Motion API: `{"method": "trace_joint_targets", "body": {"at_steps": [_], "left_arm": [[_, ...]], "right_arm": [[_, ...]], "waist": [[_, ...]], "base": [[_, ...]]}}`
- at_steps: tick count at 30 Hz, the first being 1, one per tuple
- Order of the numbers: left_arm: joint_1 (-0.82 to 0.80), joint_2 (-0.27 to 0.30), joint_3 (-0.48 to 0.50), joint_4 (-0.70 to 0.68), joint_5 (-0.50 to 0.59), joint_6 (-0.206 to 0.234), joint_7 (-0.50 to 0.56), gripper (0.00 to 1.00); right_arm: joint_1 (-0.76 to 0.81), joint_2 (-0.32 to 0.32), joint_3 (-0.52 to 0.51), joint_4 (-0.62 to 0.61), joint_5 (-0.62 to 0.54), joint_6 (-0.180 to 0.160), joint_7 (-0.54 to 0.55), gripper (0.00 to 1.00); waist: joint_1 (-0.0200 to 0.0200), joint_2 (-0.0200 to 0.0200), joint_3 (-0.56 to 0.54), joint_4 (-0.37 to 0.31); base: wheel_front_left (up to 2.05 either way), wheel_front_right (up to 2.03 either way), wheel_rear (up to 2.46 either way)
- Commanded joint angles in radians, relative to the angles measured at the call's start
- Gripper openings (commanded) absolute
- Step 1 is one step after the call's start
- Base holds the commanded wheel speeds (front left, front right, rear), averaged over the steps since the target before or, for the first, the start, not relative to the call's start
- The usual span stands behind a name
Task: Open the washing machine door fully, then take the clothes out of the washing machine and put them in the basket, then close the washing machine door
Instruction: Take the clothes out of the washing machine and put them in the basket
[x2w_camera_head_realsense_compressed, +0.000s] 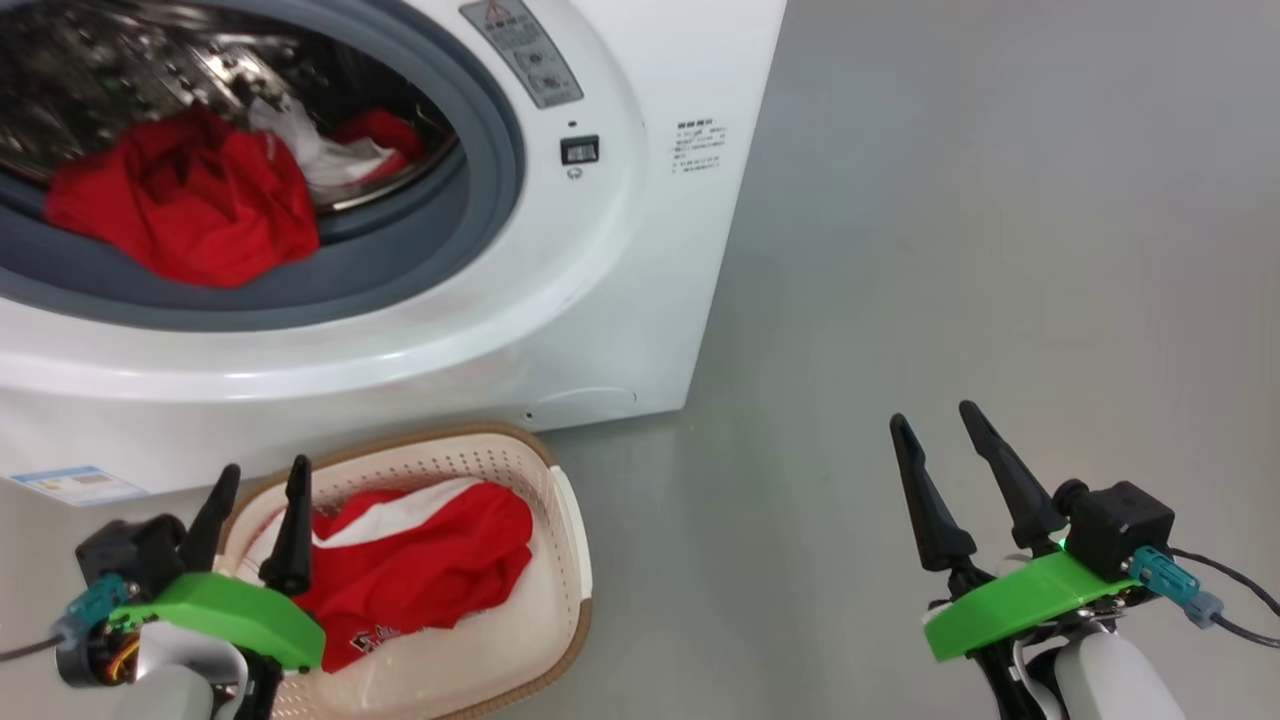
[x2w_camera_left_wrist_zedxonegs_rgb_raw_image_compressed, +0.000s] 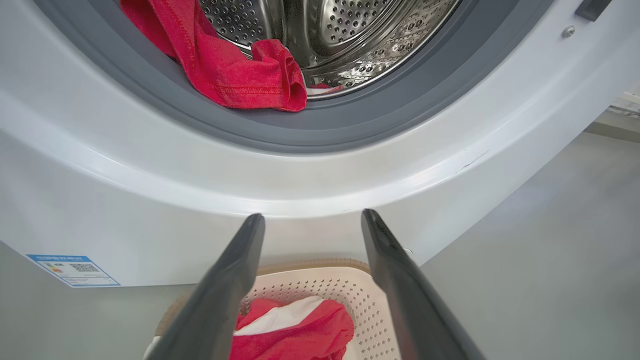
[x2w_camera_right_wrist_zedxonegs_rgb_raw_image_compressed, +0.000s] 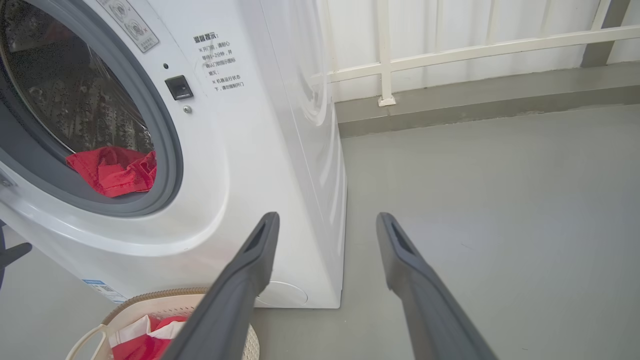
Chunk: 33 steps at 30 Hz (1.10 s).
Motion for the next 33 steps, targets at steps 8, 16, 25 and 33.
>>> {"method": "trace_joint_targets", "body": {"at_steps": [8, 16, 25, 33], "left_arm": [[0.082, -0.002, 0.101, -0.123, 0.064, 0.005, -0.012, 1.0], [0.168, -0.026, 0.154, -0.224, 0.11, 0.005, -0.012, 1.0], [0.277, -0.047, 0.208, -0.341, 0.158, 0.005, -0.012, 1.0], [0.369, -0.058, 0.25, -0.439, 0.182, 0.005, -0.012, 1.0]], "right_arm": [[0.048, -0.034, 0.018, -0.013, 0.016, 0.002, -0.012, 1.0], [0.09, -0.057, 0.015, -0.01, 0.031, 0.002, -0.012, 1.0], [0.141, -0.081, 0.005, -0.016, 0.047, 0.002, -0.012, 1.0], [0.187, -0.09, -0.016, -0.031, 0.052, 0.002, -0.012, 1.0]], "waist": [[0.0, 0.0, -0.075, 0.022], [0.0, 0.0, -0.131, 0.033], [0.0, 0.0, -0.18, 0.044], [0.0, 0.0, -0.196, 0.055]], "base": [[0.0, 0.0, 0.0], [0.0, 0.0, 0.0], [0.0, 0.0, 0.0], [0.0, 0.0, 0.0]]}}
